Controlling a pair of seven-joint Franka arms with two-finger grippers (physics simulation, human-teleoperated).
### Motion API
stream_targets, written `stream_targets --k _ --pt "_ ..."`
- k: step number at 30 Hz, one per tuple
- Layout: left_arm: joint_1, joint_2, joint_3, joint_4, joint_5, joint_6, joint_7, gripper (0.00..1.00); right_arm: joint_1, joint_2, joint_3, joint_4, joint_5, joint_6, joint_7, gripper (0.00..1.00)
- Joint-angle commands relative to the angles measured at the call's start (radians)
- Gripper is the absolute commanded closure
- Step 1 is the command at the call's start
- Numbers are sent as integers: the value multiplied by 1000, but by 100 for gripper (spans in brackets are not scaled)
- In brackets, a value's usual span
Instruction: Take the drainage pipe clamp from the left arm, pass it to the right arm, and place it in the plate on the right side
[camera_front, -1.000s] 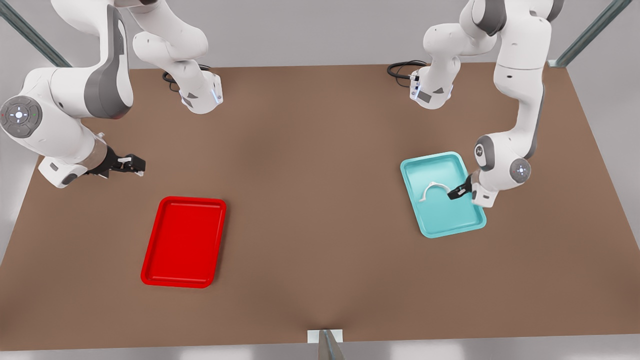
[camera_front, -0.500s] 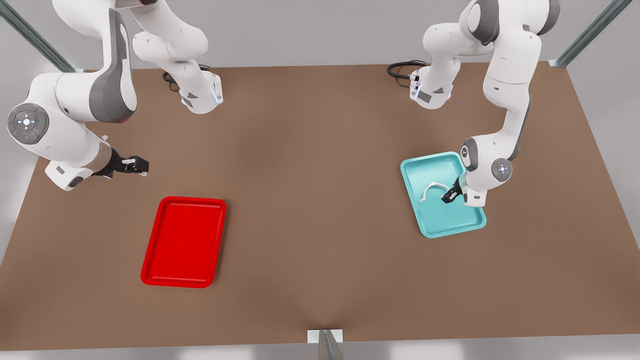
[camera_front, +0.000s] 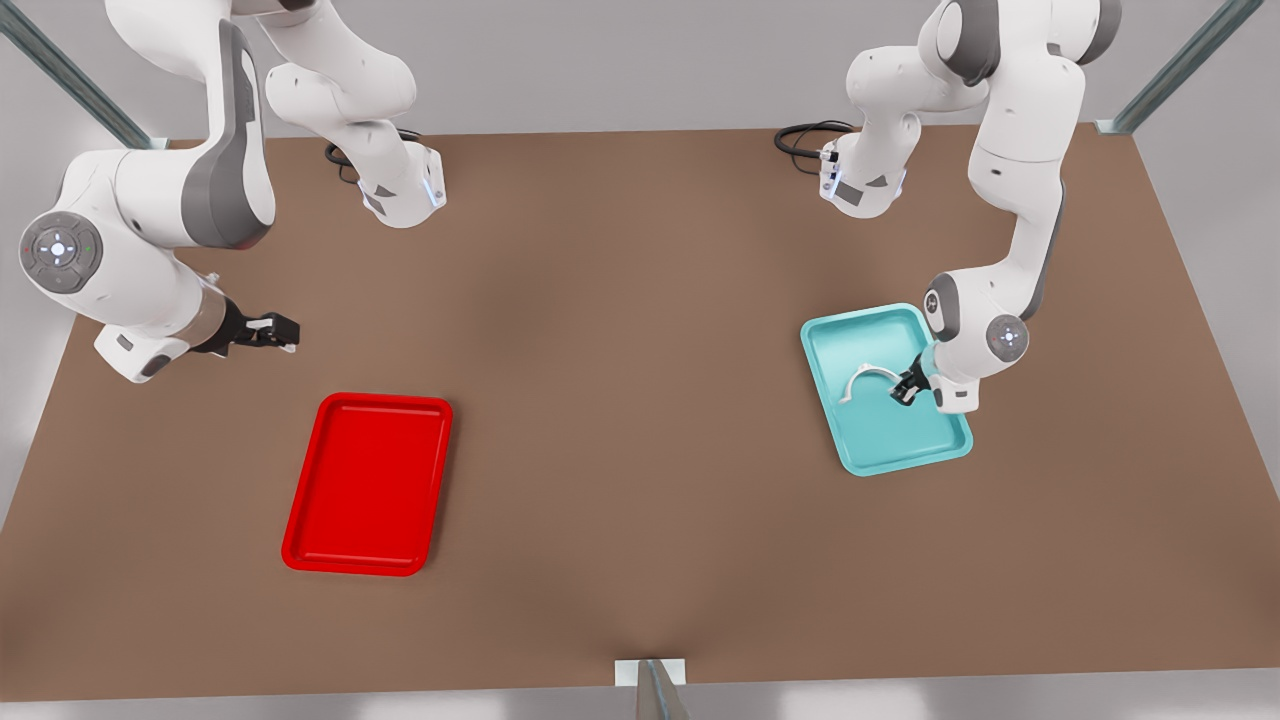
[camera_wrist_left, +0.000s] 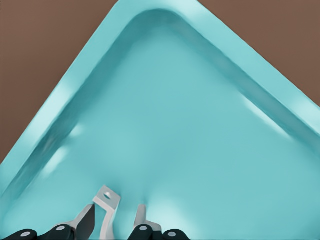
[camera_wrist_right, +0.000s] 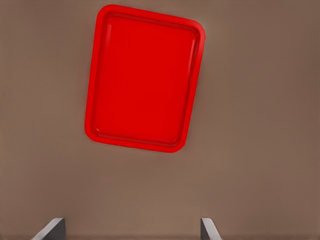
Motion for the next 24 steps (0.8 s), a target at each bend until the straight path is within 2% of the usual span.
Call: stream_targets --k 1,3,6,14,18,19,21,24 --pt "0 1 0 1 1 -13 -80 45 0 -1 -1 0 1 0 -2 0" --pt "0 4 -1 -2 1 -11 -80 46 0 -1 -1 -3 1 0 -1 0" --pt "0 7 -1 0 1 -13 -80 54 0 -1 -1 -6 1 0 -1 0" --pt "0 15 0 1 1 -13 -80 55 0 -1 -1 -17 1 3 -1 0" --pt "0 17 0 1 1 -13 -80 59 0 1 -1 -18 1 6 -1 0" --pt "0 17 0 1 0 -13 -81 70 0 1 -1 -18 1 6 -1 0" --pt "0 18 0 1 0 -13 -81 78 0 1 -1 -18 1 6 -1 0" --pt "0 15 0 4 0 -31 -81 79 0 -1 -1 -20 2 4 -1 0"
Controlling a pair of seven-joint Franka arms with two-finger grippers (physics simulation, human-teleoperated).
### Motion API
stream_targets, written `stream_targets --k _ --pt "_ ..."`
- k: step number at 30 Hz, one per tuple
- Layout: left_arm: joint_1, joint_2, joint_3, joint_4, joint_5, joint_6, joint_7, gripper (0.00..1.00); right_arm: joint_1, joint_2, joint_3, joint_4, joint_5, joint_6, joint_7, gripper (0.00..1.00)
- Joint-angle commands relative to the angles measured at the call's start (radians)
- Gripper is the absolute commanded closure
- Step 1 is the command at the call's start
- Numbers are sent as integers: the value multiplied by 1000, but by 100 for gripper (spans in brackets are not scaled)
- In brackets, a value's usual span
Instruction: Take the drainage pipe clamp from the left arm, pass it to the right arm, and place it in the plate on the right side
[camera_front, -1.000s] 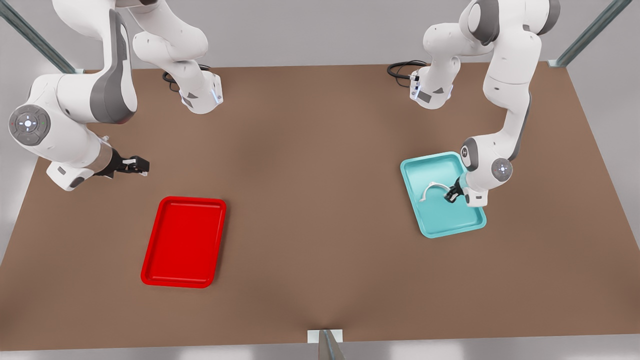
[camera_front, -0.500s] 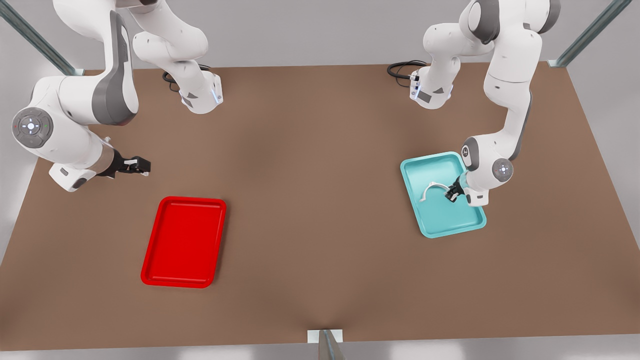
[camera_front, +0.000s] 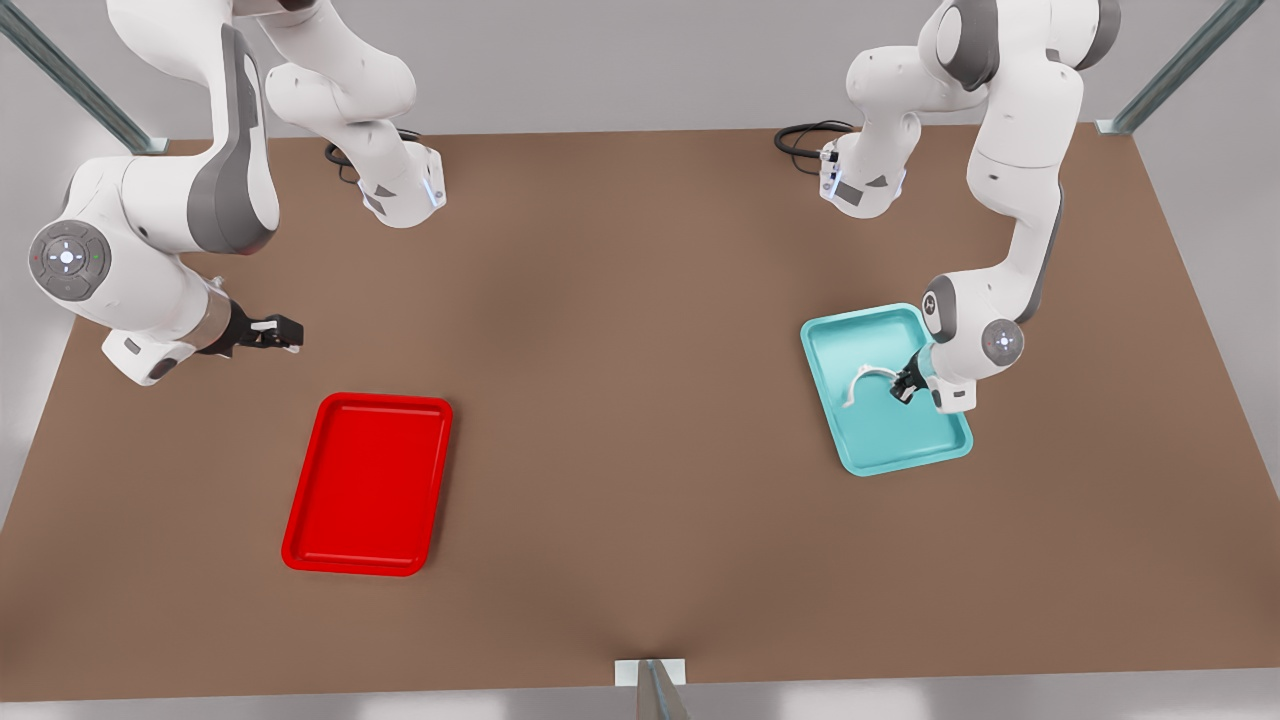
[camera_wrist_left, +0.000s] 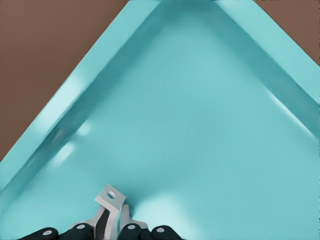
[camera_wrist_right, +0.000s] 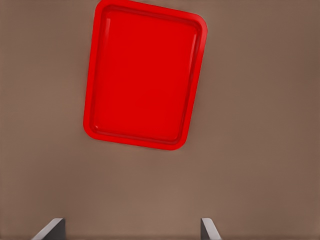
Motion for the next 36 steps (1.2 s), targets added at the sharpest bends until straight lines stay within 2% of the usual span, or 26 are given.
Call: stream_targets --k 1,10,13,15,18,20,23,28,32,36 --pt "0 -8 0 2 -17 -18 4 79 -1 -1 -1 0 0 -1 0 0" --pt "-4 -38 -2 33 -16 -54 6 79 13 31 10 23 13 1 1 0" --pt "6 -18 -50 80 -17 -63 -4 79 140 75 10 80 13 5 17 0" --pt "3 -17 -50 235 -17 -265 -59 79 244 115 12 124 13 5 7 0" --pt "-37 8 -53 403 -11 -434 -128 79 305 256 13 241 209 39 -3 0" --pt "-78 40 -56 498 57 -509 -206 79 417 302 13 247 221 214 -3 0" --pt "-201 175 -56 798 57 -715 -349 79 450 356 42 247 284 395 -101 0" --pt "-294 301 -169 1001 29 -721 -637 79 474 422 75 267 290 545 -557 0" --pt "-327 402 -273 1193 -11 -713 -913 79 528 482 78 269 293 668 -781 0" --pt "-366 425 -295 1222 -9 -698 -860 79 545 514 75 269 280 759 -1025 0"
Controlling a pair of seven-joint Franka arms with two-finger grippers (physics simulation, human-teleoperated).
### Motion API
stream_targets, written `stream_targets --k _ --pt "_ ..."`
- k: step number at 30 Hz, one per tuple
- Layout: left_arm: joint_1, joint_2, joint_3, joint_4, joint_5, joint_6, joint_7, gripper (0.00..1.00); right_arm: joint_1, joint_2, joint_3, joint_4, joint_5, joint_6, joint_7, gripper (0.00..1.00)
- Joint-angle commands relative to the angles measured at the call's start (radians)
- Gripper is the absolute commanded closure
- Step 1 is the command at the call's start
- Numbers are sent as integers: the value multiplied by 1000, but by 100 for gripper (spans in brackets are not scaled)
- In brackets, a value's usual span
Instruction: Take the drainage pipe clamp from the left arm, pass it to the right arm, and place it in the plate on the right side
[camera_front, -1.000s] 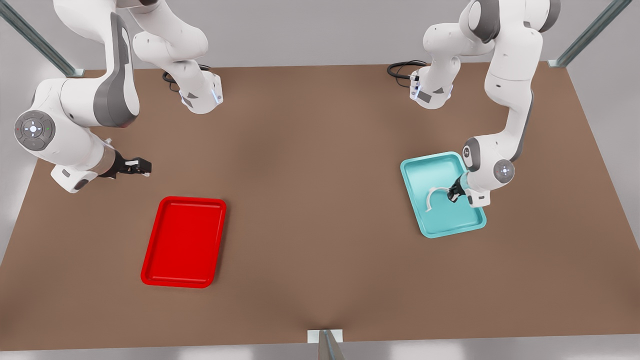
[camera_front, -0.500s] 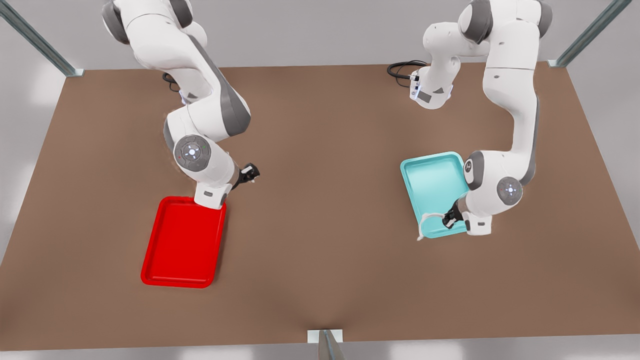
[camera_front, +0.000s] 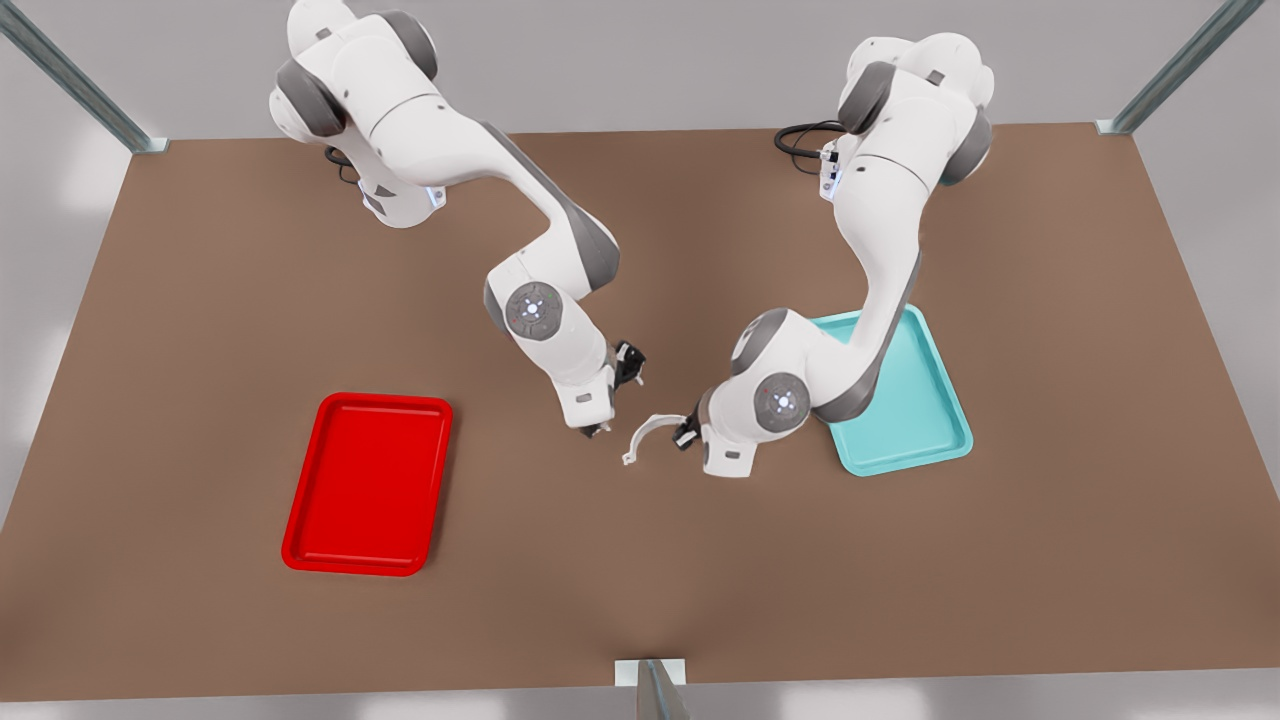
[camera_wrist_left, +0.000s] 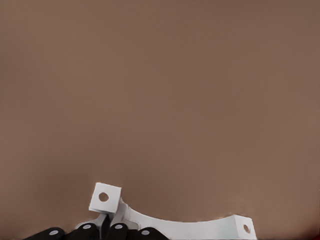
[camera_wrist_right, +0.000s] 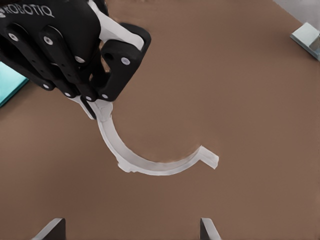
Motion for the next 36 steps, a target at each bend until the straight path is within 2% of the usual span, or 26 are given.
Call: stream_targets --k 1,9,16,36 --pt "-17 1 -5 6 2 -17 -375 79 -13 -7 -2 1 2 135 -740 0" --pt "-36 1 -14 6 -4 -25 -306 79 -77 -41 2 -17 206 121 -1208 0" --pt "-34 1 -11 12 -2 -22 -312 79 -76 -50 -1 -71 206 127 -1527 1" --pt "-34 9 -14 13 -4 9 -309 79 -19 117 2 -74 255 330 -1512 1"
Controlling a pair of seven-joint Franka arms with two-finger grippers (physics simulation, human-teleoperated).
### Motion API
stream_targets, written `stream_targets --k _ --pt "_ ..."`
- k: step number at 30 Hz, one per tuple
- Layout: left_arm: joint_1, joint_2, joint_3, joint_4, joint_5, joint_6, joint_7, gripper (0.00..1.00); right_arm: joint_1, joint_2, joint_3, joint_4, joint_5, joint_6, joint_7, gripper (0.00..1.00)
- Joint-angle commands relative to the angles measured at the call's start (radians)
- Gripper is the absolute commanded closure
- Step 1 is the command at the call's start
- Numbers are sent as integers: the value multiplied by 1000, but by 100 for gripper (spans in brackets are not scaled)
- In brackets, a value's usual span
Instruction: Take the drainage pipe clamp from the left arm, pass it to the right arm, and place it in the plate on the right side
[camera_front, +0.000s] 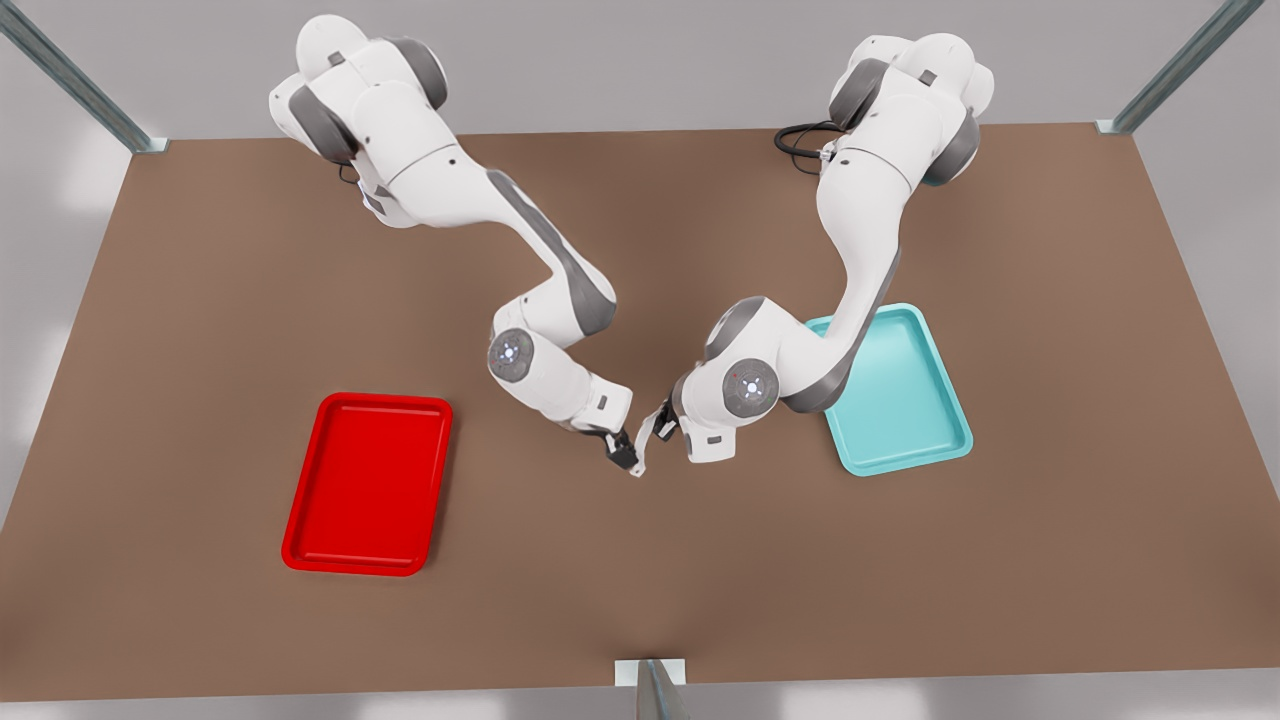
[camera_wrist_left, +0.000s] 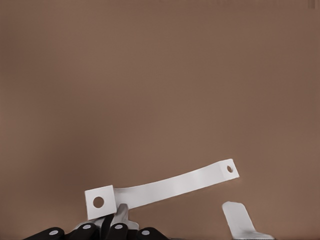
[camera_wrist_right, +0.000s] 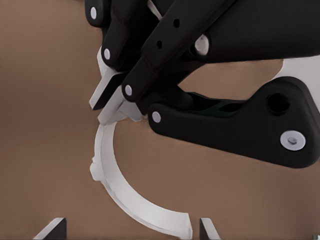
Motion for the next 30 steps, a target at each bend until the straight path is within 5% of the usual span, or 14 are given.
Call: stream_targets --k 1,13,16,18,19,30 --pt "0 -1 -2 1 0 9 -42 79 3 14 0 0 16 62 -251 1" --pt "-3 -2 -5 21 0 -17 -57 79 56 106 0 10 40 224 -210 2" --pt "-3 -2 -5 22 0 -17 -57 79 69 109 2 11 40 235 -210 76" --pt "-3 -1 -5 22 0 -17 -60 79 69 109 2 11 42 235 -205 79" --pt "-2 1 -3 22 0 -8 -60 0 67 108 2 10 42 235 -205 79" --pt "130 -10 0 62 0 -117 -36 0 55 100 8 8 74 235 -179 79"
